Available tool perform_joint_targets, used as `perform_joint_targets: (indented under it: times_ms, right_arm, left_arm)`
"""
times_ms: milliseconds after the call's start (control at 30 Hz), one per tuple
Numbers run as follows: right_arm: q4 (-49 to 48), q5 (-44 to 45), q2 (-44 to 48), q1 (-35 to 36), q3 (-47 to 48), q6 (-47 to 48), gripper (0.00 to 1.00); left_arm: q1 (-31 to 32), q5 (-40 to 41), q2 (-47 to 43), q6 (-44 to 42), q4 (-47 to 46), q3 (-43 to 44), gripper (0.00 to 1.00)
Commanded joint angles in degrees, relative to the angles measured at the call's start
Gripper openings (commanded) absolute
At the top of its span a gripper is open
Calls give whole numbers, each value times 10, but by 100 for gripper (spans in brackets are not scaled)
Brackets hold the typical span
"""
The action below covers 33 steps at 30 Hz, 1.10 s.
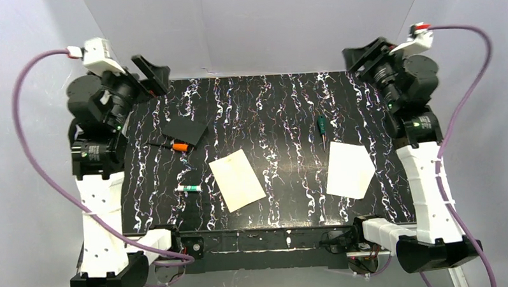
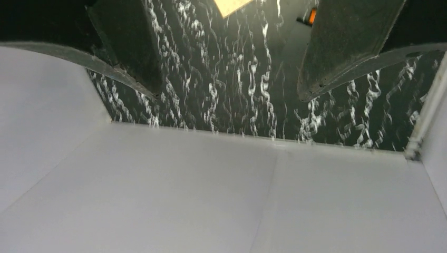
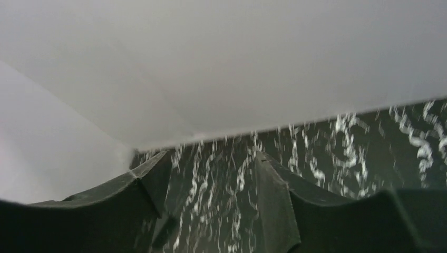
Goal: Place the letter into the envelope and seal it
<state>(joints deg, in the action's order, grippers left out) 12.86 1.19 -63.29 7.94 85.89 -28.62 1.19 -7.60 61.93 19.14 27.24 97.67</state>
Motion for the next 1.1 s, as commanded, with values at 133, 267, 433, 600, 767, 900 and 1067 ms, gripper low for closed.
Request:
perform_joint_targets:
  times_ms: [133, 267, 433, 600, 767, 900, 1067]
  right_arm:
    - [-104, -203, -50, 23, -255, -168, 75]
    - [-94, -183, -97, 125, -316, -146, 78]
    - [-118, -144, -179, 250, -345, -143, 78]
    - [-131, -147, -297, 314, -313, -117, 76]
    - [-132, -157, -366, 318, -270, -91, 74]
    - [-102, -159, -398, 318, -238, -81, 72]
    - [-106, -161, -402, 318, -252, -106, 68]
  left_arm:
    - [-3, -146, 7, 49, -62, -282, 98]
    - [-3, -181, -6, 113, -95, -394, 98]
    - [-4, -154, -32, 174, -79, -495, 98]
    - [-3, -167, -35, 189, -58, -555, 91]
    - [3, -238, 4, 209, -90, -591, 68]
    - [17, -262, 74, 203, -116, -581, 56]
    - [47, -249, 154, 189, -125, -542, 43]
